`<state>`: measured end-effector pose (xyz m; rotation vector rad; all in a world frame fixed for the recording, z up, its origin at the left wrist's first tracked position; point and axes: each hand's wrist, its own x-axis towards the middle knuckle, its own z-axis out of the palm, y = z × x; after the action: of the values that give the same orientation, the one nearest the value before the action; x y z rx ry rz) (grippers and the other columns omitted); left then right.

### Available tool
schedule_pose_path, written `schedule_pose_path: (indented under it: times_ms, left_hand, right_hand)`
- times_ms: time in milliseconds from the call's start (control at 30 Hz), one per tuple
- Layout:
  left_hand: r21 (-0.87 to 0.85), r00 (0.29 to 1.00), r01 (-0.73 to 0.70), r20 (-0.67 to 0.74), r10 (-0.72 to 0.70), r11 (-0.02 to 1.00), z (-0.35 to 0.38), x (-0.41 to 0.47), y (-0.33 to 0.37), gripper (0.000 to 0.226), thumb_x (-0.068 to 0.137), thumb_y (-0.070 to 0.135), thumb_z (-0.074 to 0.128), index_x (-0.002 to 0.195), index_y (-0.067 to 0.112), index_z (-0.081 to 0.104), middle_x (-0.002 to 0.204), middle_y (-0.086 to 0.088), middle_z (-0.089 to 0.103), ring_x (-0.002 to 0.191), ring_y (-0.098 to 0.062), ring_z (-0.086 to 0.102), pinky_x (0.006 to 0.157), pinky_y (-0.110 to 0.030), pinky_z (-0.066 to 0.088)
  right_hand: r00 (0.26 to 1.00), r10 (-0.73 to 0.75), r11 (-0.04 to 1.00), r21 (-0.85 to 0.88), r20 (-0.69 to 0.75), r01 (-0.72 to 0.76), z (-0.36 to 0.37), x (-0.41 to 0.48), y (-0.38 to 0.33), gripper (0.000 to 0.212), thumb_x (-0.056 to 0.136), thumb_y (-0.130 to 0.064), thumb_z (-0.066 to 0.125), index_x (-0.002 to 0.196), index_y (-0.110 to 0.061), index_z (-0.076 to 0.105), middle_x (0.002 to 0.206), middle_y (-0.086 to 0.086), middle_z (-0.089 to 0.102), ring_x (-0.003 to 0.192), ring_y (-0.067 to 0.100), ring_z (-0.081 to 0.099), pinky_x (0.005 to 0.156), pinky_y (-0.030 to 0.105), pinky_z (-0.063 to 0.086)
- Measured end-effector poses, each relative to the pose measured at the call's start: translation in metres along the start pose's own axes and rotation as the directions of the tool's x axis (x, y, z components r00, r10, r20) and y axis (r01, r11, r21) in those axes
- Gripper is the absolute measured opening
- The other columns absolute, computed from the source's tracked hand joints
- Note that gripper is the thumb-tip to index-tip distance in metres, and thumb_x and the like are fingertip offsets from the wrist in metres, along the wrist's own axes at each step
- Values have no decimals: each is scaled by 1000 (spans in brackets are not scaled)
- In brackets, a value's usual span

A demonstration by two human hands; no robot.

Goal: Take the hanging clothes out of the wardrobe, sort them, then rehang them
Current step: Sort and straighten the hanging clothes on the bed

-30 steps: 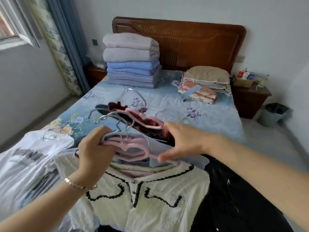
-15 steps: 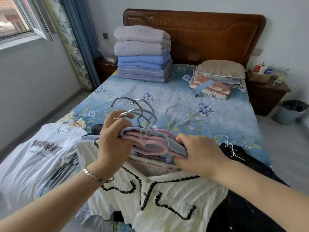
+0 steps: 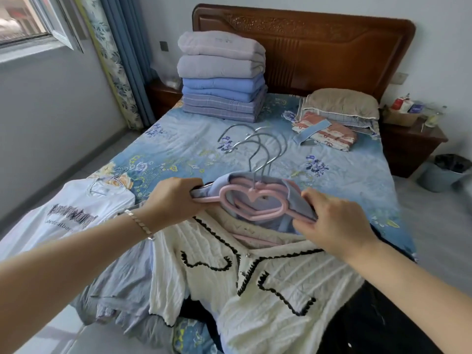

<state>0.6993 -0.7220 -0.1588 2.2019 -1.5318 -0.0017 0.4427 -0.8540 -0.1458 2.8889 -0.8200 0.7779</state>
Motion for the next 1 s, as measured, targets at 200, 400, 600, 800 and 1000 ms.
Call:
schedule_pose_path:
  times_ms: [200, 400, 600, 800, 1000]
  left_hand:
    - [161, 967, -96, -219, 130, 982, -3, -38, 19, 37, 64, 47, 45, 49, 13, 49, 39, -3, 46, 34, -26, 44, 43, -18, 26]
    - [145, 974, -106, -186, 133, 984, -20, -121, 35, 29, 59, 37, 44, 45, 11, 49, 37, -2, 43, 34, -16, 30, 35, -20, 29]
    - [204, 950, -55, -291, 114, 977, -72, -157, 69, 34, 62, 41, 49, 44, 11, 47, 38, -3, 36, 41, -23, 26, 44, -17, 28]
    - [169, 969, 22, -245, 21, 985, -93, -112, 72, 55, 59, 76, 44, 45, 23, 38, 42, 2, 38, 42, -16, 31, 45, -22, 28]
    - [338, 964, 193, 108, -242, 921, 16, -49, 14, 69, 64, 84, 46, 56, 16, 41, 55, 4, 47, 59, -22, 48, 57, -29, 37]
  right_hand:
    - [892, 218, 975, -126, 396, -182, -23, -15, 13, 40, 85, -59, 48, 97, -20, 47, 101, 0, 63, 95, 26, 60, 64, 28, 34]
    - [862, -52, 999, 23, 504, 46, -59, -78, -21, 31, 88, -54, 45, 98, -26, 56, 103, -1, 66, 105, 22, 56, 75, 29, 37]
    - [823, -194, 914, 403, 534, -46, -114, -98, -40, 33, 83, -52, 53, 63, -26, 49, 55, -8, 48, 55, 9, 40, 54, 24, 30]
    - [814, -106, 805, 530, 571, -267, -107, -64, -26, 38, 82, -38, 64, 56, -19, 45, 45, -11, 48, 46, 2, 41, 51, 22, 30]
    - [697, 113, 853, 291, 708, -434, 34, -47, 12, 36, 85, -52, 56, 66, -23, 44, 73, 0, 53, 74, 22, 54, 58, 30, 33]
